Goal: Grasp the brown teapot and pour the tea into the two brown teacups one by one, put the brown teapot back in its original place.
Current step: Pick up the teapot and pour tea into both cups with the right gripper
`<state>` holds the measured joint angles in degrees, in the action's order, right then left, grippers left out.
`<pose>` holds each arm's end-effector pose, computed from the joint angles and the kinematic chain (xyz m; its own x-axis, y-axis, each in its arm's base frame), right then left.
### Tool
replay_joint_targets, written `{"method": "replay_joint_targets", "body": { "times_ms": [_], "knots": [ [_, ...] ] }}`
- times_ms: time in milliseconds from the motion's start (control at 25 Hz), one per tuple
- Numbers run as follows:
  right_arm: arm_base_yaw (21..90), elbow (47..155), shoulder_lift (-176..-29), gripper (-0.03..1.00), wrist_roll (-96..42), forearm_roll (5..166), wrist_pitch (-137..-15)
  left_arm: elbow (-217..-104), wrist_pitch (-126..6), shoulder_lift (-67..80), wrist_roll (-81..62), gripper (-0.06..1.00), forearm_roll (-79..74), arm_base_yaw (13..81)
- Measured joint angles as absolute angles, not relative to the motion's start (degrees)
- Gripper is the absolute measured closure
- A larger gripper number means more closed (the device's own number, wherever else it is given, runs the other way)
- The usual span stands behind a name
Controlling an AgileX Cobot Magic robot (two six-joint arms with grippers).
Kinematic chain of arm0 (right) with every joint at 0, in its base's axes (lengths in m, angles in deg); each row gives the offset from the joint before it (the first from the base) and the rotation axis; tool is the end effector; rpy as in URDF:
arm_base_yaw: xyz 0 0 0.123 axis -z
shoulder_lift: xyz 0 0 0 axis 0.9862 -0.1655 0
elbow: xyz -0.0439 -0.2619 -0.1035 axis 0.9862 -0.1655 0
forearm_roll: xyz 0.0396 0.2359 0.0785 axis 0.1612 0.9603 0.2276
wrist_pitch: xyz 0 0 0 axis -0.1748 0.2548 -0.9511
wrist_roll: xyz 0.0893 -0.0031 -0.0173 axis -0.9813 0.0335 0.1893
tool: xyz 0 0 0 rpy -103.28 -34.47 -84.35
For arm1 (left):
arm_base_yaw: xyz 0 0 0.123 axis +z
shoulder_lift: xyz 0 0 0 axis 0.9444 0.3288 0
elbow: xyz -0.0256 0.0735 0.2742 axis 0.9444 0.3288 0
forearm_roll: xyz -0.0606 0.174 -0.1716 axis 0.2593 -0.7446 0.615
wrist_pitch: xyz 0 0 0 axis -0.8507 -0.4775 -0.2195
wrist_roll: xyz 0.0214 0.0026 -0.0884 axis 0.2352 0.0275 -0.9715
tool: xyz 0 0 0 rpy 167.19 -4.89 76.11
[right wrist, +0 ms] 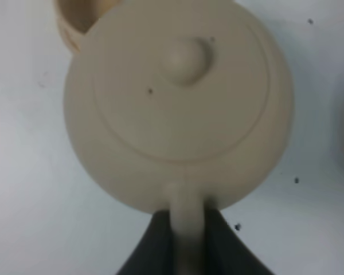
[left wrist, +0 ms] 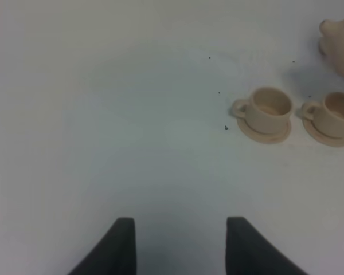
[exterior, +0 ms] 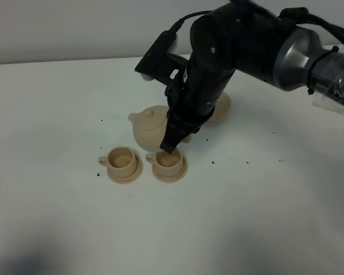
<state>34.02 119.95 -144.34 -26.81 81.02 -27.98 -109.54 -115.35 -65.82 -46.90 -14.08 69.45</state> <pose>0.2992 0.3213 0.2501 -0.3353 -0.8708 -0.3597 -0.9169 0.3893 -0.0878 -0.0028 -0.0028 0.2807 -0.4390 -0.0734 -0.8955 0.0151 0.9959 -0.0890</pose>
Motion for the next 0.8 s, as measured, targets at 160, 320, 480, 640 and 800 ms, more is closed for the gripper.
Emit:
{"method": "replay_joint_targets", "body": {
  "times_ms": [160, 320, 480, 640, 800],
  "knots": [
    [30.6, 119.9, -144.4, 0.85, -29.9, 78.2, -29.4, -109.5, -115.4, -65.8, -46.9, 0.53, -14.1, 69.4],
    [29.6, 119.8, -145.4, 0.85, -31.3, 76.9, -29.3, -109.5, -115.4, -65.8, -46.9, 0.53, -14.1, 69.4],
    [29.6, 119.8, -147.4, 0.85, -31.6, 76.7, -29.2, -109.5, -115.4, -65.8, -46.9, 0.53, -14.1, 69.4],
    [29.6, 119.8, -147.8, 0.85, -31.9, 76.7, -29.3, -109.5, -115.4, -65.8, -46.9, 0.53, -14.1, 69.4],
    [29.6, 119.8, -147.8, 0.85, -32.6, 76.6, -28.9, -109.5, -115.4, -65.8, -46.8, 0.53, -14.1, 69.4]
  ]
}}
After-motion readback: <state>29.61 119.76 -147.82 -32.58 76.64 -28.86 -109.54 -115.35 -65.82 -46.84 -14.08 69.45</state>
